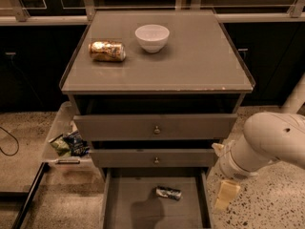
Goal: Pick redbull can from bottom drawer and place on counter
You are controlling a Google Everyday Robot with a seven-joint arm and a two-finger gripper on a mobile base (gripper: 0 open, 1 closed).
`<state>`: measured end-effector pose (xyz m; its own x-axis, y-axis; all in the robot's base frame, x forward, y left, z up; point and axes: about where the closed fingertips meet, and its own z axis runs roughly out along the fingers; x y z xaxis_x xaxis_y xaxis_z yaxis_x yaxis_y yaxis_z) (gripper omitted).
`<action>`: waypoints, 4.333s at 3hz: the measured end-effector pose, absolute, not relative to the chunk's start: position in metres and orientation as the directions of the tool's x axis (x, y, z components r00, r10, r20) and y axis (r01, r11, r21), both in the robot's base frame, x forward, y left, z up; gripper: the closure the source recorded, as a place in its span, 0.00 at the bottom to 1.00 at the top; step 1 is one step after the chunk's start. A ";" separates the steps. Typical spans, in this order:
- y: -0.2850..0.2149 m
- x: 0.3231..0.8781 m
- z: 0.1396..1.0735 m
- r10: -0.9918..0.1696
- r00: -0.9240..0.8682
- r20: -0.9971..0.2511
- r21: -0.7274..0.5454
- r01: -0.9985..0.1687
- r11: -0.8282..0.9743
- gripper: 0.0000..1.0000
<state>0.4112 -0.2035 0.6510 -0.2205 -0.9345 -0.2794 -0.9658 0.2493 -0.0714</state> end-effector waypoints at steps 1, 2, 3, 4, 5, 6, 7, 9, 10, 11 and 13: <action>-0.203 0.411 0.632 -0.929 -0.238 -0.284 -0.050 -0.964 0.262 0.00; -0.206 0.411 0.584 -0.920 -0.221 -0.323 -0.047 -0.967 0.249 0.00; -0.209 0.421 0.536 -0.900 -0.183 -0.396 -0.080 -0.969 0.232 0.00; -0.215 0.436 0.497 -0.869 -0.135 -0.476 -0.130 -0.966 0.222 0.00; -0.229 0.447 0.455 -0.819 -0.142 -0.557 -0.129 -0.959 0.254 0.00; -0.229 0.447 0.455 -0.819 -0.142 -0.556 -0.129 -0.959 0.254 0.00; -0.227 0.447 0.452 -0.825 -0.143 -0.547 -0.137 -0.957 0.257 0.00; -0.210 0.472 0.375 -0.788 -0.186 -0.586 -0.175 -0.921 0.347 0.00; -0.202 0.489 0.332 -0.789 -0.166 -0.592 -0.222 -0.907 0.358 0.00; -0.197 0.508 0.283 -0.781 -0.188 -0.595 -0.192 -0.911 0.366 0.00; -0.189 0.507 0.266 -0.809 -0.202 -0.551 -0.204 -0.908 0.365 0.00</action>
Offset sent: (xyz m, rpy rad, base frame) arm 0.0115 -0.0052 -0.1306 0.1116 -0.0297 0.0260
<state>0.5074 -0.1895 0.2660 -0.2016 -0.8095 -0.5514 -0.9084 0.3650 -0.2038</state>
